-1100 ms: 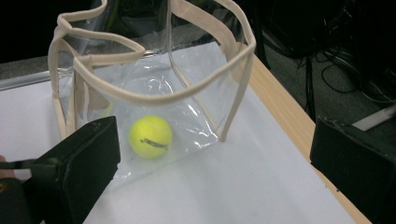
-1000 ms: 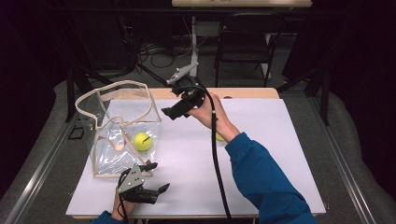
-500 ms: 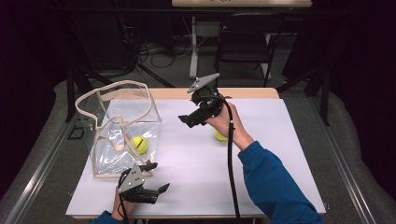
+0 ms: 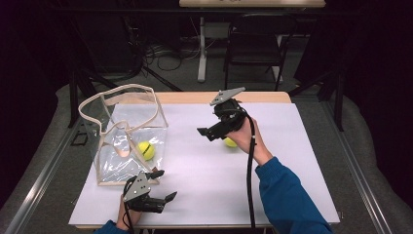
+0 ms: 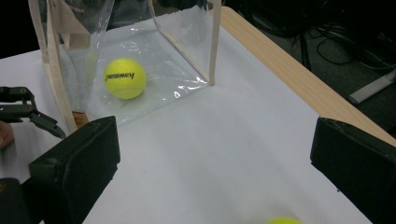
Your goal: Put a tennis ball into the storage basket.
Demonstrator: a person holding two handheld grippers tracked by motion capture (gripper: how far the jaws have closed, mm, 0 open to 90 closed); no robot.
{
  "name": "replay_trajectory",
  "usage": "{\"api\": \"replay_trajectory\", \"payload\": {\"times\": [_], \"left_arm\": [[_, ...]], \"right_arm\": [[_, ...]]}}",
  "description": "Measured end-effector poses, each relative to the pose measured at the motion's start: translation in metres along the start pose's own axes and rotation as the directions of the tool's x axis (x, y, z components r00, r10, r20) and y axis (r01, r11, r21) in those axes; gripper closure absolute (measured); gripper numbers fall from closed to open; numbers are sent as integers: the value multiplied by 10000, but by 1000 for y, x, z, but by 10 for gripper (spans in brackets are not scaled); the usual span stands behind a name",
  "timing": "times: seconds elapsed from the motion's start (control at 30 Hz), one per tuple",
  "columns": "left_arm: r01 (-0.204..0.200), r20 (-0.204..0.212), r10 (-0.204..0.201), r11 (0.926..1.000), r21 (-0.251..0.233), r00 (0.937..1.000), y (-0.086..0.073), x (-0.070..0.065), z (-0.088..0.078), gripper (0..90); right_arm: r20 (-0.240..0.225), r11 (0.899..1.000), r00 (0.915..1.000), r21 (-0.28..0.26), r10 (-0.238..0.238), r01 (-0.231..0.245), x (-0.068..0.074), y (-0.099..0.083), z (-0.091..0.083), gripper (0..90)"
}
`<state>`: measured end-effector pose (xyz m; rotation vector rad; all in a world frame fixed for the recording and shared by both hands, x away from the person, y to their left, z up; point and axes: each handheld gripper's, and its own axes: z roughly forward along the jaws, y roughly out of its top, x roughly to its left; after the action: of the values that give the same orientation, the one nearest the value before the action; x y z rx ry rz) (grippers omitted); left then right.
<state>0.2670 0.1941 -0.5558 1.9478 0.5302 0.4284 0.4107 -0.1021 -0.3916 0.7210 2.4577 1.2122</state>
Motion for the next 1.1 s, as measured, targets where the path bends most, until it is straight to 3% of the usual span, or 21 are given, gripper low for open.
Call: {"api": "replay_trajectory", "payload": {"times": [0.13,0.47,0.6,1.1], "left_arm": [[-16,-4,16,10000,-57,10000,0,0,-1,159],[-17,-29,17,10000,-40,10000,0,0,-1,160],[-21,-45,21,10000,-46,10000,-1,0,0,160],[-26,-41,26,10000,51,10000,-1,-2,-1,160]], "right_arm": [[-26,9997,10000,260,3,-3,-2,-15,-4,4],[-123,9993,9995,251,286,-283,-7,-44,-14,0],[-49,9985,9986,113,527,-527,-11,-59,-19,0],[429,9975,9967,80,694,-698,-19,-95,-18,0]]}}
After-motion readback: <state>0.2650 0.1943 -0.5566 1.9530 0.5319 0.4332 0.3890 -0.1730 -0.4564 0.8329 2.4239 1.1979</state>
